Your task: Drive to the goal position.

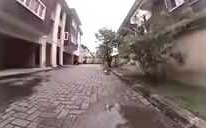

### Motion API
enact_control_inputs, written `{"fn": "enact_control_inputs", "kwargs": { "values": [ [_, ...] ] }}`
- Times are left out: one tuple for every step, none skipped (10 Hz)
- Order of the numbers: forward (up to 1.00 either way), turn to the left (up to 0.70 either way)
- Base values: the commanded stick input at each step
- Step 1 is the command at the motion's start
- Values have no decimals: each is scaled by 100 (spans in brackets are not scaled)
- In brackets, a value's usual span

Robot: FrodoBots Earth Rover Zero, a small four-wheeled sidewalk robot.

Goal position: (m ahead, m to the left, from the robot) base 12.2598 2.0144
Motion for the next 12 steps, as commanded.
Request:
{"fn": "enact_control_inputs", "kwargs": {
  "values": [
    [50, 0],
    [50, 0],
    [50, 0],
    [50, 0],
    [50, 0],
    [50, 0],
    [50, 0],
    [50, 0],
    [50, 0],
    [50, 0],
    [50, 0],
    [50, 0]
  ]
}}
